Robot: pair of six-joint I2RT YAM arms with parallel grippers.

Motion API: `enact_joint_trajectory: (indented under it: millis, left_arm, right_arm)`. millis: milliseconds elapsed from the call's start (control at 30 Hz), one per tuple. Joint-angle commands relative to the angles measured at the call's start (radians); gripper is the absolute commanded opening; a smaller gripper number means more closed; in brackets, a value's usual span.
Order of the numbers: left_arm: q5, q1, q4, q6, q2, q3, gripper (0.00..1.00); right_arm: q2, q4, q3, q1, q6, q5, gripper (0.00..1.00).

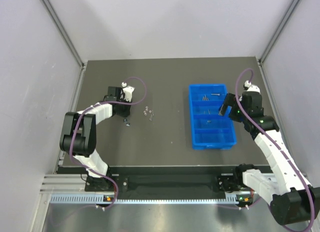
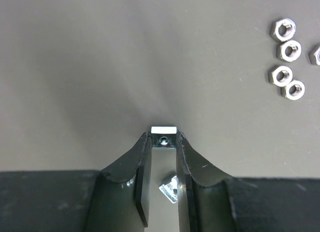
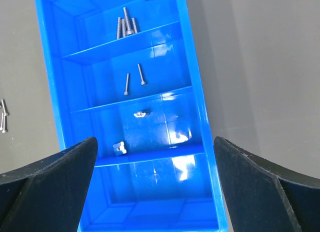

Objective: Sort the screws and nuts into containers

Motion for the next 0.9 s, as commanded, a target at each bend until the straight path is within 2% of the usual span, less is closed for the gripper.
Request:
enact_joint_trajectory:
  millis: [0, 67, 233, 267, 367, 400, 467, 500, 667, 867]
  left_arm:
    - [-0.046, -0.019, -0.070, -0.067, -0.019, -0.010, 0.08]
    - [-0.081, -0.038, -0.063, -0.145, -0.053, -0.010, 0.07]
    - [-0.153, -0.180, -0.047, -0.348, -0.221, 0.021, 0.06]
    - [-0.212, -0.264, -0.023, -0.396, -0.244, 0.030, 0.05]
    - [-0.268, -0.402, 0.008, -0.482, -0.295, 0.074, 0.05]
    - [-0.276, -0.486, 0.038, -0.509, -0.292, 0.088, 0.04]
    - [-0.282, -0.566, 0.087, -0.561, -0.277, 0.120, 0.04]
    - [-0.300, -0.647, 0.118, -0.570, -0.250, 0.133, 0.04]
    - [-0.316, -0.839, 0.271, -0.603, -0.101, 0.263, 0.04]
    - [-0.291, -0.935, 0.322, -0.604, 0.125, 0.446, 0.07]
  right_arm:
    - [-0.018, 0.038, 0.012, 0.013, -0.008, 0.009, 1.00]
    - [-0.014, 0.038, 0.014, 0.013, -0.007, 0.009, 1.00]
    - [-0.007, 0.044, 0.012, 0.015, -0.005, 0.008, 1.00]
    - [-0.005, 0.043, 0.011, 0.013, -0.005, 0.009, 1.00]
    - [-0.002, 0.044, 0.008, 0.013, 0.002, 0.019, 1.00]
    - [-0.002, 0.044, 0.006, 0.015, 0.008, 0.023, 1.00]
    - [-0.004, 0.046, 0.003, 0.015, 0.013, 0.032, 1.00]
    - [-0.004, 0.043, 0.002, 0.013, 0.021, 0.037, 1.00]
    - [-0.010, 0.021, 0.008, 0.013, 0.039, 0.101, 1.00]
    - [-0.018, 0.003, 0.018, 0.016, 0.035, 0.143, 1.00]
